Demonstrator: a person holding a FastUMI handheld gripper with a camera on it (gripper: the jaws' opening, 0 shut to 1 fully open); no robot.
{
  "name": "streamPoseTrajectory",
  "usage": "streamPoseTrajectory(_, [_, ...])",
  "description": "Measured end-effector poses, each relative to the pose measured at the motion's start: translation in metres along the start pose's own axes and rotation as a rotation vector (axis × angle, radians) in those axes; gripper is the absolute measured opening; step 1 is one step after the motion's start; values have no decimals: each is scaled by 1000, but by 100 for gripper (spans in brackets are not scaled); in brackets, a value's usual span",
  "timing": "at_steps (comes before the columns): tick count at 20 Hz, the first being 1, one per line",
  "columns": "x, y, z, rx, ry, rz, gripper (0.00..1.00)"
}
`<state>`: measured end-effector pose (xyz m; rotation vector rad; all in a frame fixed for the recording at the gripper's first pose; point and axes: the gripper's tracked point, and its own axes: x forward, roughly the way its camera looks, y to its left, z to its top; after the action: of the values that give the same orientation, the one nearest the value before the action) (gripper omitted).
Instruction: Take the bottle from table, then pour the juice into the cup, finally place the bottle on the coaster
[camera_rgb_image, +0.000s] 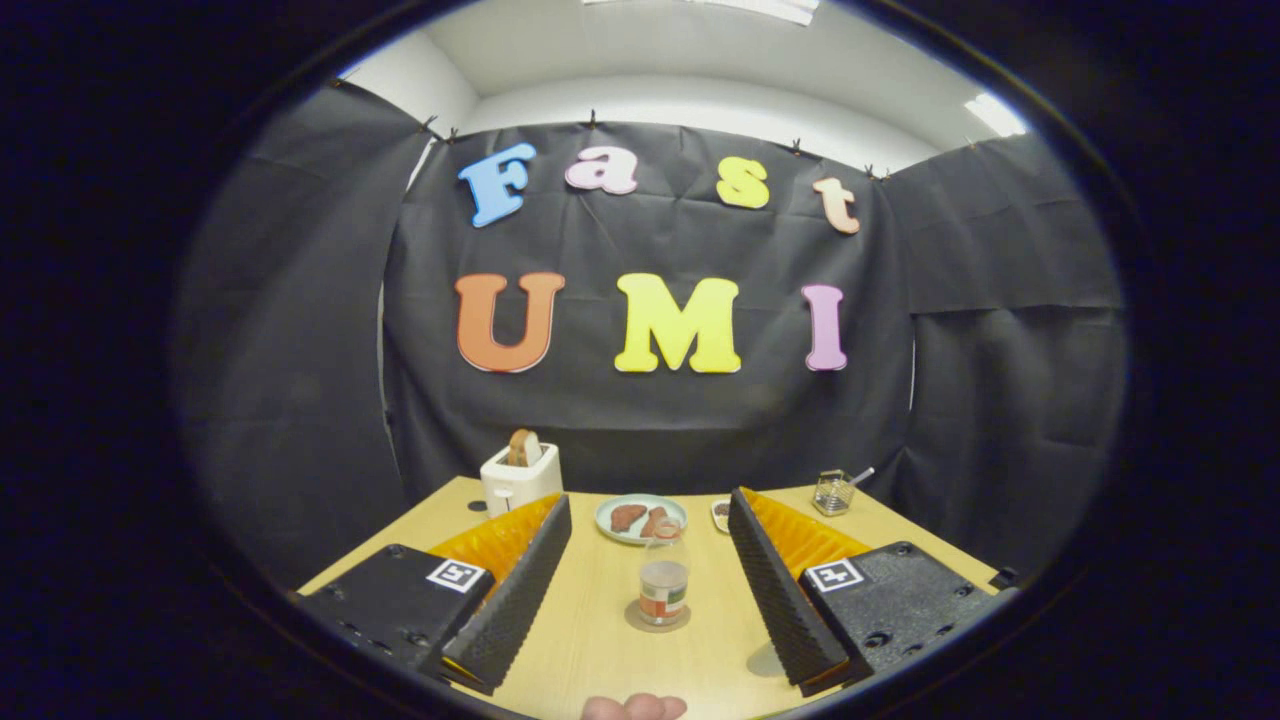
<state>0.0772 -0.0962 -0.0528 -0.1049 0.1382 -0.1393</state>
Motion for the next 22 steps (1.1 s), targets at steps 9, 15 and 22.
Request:
streamPoseTrajectory(9, [-63, -18, 23, 45, -34, -34, 100])
streamPoseTrajectory(15, [-82, -19, 30, 60, -58, 0, 100])
streamPoseTrajectory(22, [-85, -31, 34, 69, -71, 0, 100])
